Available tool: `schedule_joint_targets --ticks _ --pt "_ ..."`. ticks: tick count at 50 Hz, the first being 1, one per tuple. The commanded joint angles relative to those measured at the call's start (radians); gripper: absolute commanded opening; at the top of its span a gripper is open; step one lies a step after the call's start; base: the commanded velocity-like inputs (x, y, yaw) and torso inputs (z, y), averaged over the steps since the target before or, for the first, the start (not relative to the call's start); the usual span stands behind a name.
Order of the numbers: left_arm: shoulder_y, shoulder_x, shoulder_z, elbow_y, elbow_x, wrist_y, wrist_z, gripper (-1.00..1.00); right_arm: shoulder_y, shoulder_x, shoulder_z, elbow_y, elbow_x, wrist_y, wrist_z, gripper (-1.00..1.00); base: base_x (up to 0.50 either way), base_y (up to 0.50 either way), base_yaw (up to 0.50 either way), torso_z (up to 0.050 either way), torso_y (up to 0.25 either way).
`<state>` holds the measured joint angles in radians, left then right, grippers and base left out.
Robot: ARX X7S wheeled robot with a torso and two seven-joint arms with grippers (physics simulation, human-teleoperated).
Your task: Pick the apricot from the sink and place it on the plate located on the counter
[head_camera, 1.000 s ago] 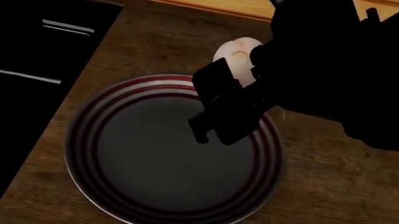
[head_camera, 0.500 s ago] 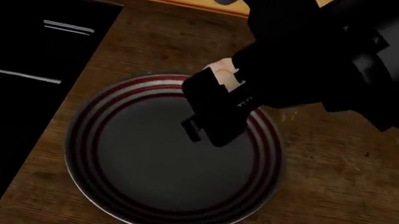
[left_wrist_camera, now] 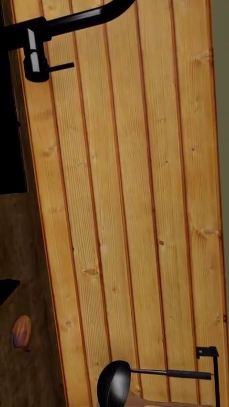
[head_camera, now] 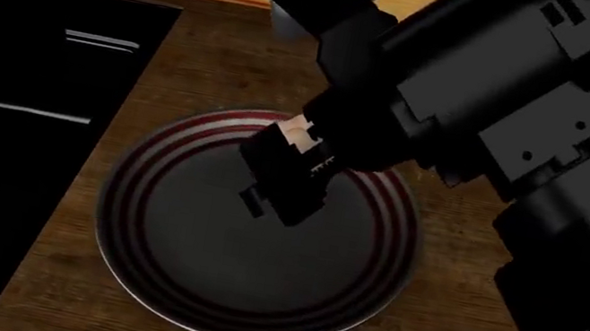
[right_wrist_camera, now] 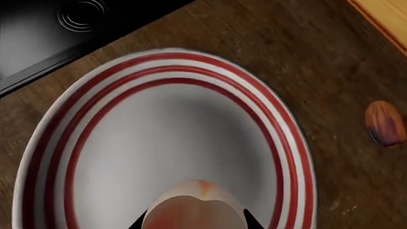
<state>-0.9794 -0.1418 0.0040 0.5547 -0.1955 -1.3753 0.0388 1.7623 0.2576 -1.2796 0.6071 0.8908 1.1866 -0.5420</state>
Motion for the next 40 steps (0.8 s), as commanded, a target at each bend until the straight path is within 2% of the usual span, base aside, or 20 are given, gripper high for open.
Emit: schedule_joint_targets --ticks 1,34,35,40 --pt "-0.001 -0.010 0.013 0.008 0.006 -0.011 -0.006 1.00 -0.027 -0.054 -0.023 0.073 -0.034 -0.057 -0.030 -1.00 0.00 0.00 0.00 0.000 0.000" --pt "0.005 -0.019 0.003 0.014 -0.015 -0.008 -0.019 1.00 -0.074 -0.070 -0.064 0.078 -0.052 -0.073 -0.043 -1.00 0.00 0.00 0.00 0.000 0.000" --pt "0.006 -0.019 0.001 0.014 -0.016 -0.008 -0.019 1.00 -0.074 -0.070 -0.065 0.077 -0.052 -0.072 -0.042 1.00 0.00 0.00 0.00 0.000 0.000" --pt "0.003 -0.020 0.000 0.020 -0.020 -0.014 -0.022 1.00 -0.068 -0.061 -0.060 0.051 -0.045 -0.059 -0.031 1.00 0.00 0.00 0.00 0.000 0.000"
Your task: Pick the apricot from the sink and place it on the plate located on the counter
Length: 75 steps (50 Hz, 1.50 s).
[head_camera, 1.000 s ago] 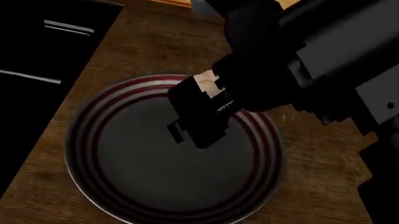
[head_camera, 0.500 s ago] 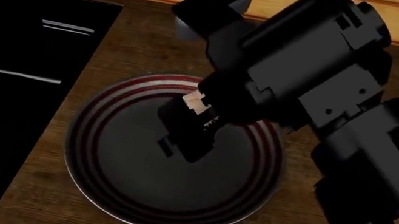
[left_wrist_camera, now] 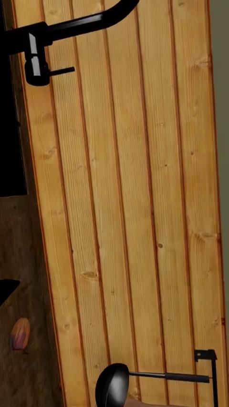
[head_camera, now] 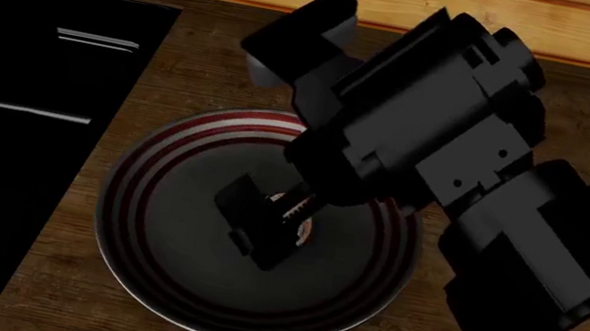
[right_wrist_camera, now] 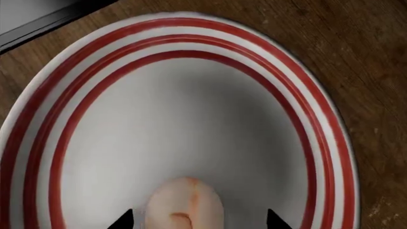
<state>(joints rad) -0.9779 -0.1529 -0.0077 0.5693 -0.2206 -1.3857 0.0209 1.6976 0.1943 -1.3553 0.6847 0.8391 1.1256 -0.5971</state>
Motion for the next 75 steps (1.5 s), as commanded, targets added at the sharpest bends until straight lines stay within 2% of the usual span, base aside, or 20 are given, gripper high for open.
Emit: schedule_joint_targets --ticks 1,15,29,38,50,54,65,70,75 --pt "0.001 -0.008 0.011 0.006 0.004 -0.005 -0.004 1.00 0.000 0.006 0.020 -0.034 0.011 0.007 0.027 1.00 0.00 0.00 0.00 0.000 0.000" --pt "-0.007 -0.006 0.007 0.018 -0.010 -0.014 -0.007 1.00 0.034 0.073 0.078 -0.172 0.067 0.080 0.101 1.00 0.00 0.00 0.00 0.000 0.000" --pt "-0.007 -0.012 -0.002 0.055 -0.023 -0.040 -0.015 1.00 0.080 0.194 0.230 -0.357 0.178 0.188 0.268 1.00 0.00 0.00 0.00 0.000 0.000" --pt "-0.001 -0.022 -0.013 0.068 -0.027 -0.041 -0.018 1.00 0.058 0.332 0.422 -0.545 0.329 0.316 0.529 1.00 0.00 0.00 0.00 0.000 0.000" --pt "0.003 -0.029 -0.025 0.066 -0.038 -0.036 -0.017 1.00 0.027 0.435 0.607 -0.666 0.562 0.414 0.826 1.00 0.00 0.00 0.00 0.000 0.000" --pt "0.006 -0.032 -0.029 0.067 -0.041 -0.033 -0.016 1.00 0.022 0.469 0.628 -0.698 0.651 0.423 0.932 1.00 0.00 0.00 0.00 0.000 0.000" --pt "0.017 -0.038 -0.015 0.040 -0.041 -0.001 -0.020 1.00 -0.014 0.586 0.642 -0.819 0.995 0.352 1.350 1.00 0.00 0.00 0.00 0.000 0.000" --pt "0.017 -0.035 -0.005 0.039 -0.044 0.001 -0.022 1.00 -0.013 0.658 0.654 -0.886 1.101 0.293 1.470 1.00 0.00 0.00 0.00 0.000 0.000" --pt "0.014 -0.033 -0.002 0.055 -0.044 -0.019 -0.035 1.00 -0.036 0.730 0.680 -0.956 1.157 0.244 1.518 1.00 0.00 0.00 0.00 0.000 0.000"
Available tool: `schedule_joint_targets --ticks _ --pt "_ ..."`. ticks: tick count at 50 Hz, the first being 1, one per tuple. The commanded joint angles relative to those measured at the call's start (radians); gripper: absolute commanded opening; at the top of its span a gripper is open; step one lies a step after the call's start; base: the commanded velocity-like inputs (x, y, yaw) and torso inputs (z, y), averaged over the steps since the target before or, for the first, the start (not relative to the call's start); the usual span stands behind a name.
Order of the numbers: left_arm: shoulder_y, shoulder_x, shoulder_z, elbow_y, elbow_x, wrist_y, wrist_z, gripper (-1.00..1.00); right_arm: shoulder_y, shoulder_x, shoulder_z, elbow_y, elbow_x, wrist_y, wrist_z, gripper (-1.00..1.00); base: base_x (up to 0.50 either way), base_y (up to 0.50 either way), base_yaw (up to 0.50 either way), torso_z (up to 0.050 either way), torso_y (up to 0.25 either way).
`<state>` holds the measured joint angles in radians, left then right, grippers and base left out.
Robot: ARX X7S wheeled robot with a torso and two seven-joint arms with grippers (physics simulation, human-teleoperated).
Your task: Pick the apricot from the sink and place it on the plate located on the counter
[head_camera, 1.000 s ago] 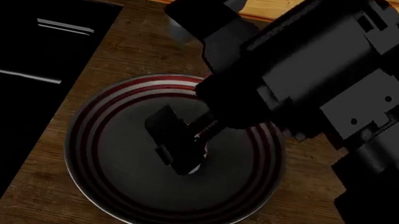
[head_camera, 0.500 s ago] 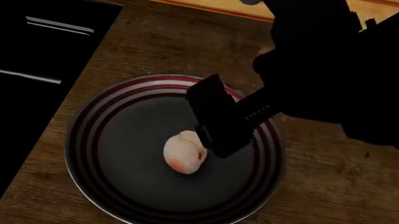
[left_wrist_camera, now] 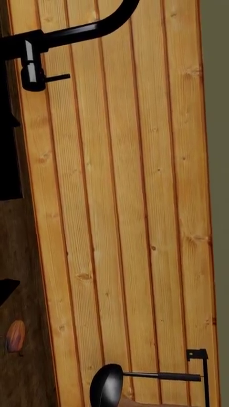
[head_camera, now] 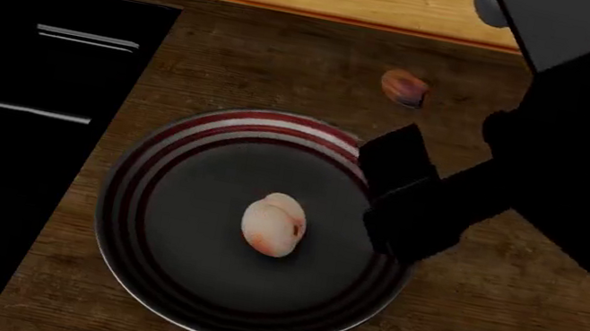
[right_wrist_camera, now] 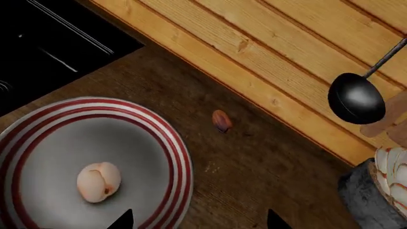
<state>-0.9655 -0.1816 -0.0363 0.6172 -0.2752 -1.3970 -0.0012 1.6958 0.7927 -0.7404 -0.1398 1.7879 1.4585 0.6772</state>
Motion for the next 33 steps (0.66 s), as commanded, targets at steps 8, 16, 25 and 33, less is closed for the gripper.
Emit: schedule_joint_targets --ticks 8,16,25,33 --pt "0.000 -0.012 0.069 0.001 0.025 0.004 -0.037 1.00 -0.093 0.248 0.133 -0.187 0.197 -0.160 0.252 1.00 0.00 0.00 0.00 0.000 0.000" --pt "-0.009 -0.016 0.095 -0.014 0.038 0.013 -0.059 1.00 -0.179 0.280 0.152 -0.210 0.089 -0.203 0.216 1.00 0.00 0.00 0.00 0.000 0.000" --pt "-0.019 -0.013 0.118 -0.006 0.060 -0.001 -0.099 1.00 -0.215 0.324 0.176 -0.231 0.038 -0.234 0.195 1.00 0.00 0.00 0.00 0.000 0.000" --pt "-0.022 -0.016 0.109 0.028 0.064 -0.043 -0.120 1.00 -0.218 0.330 0.171 -0.242 0.024 -0.229 0.193 1.00 0.00 0.00 0.00 0.000 0.000"
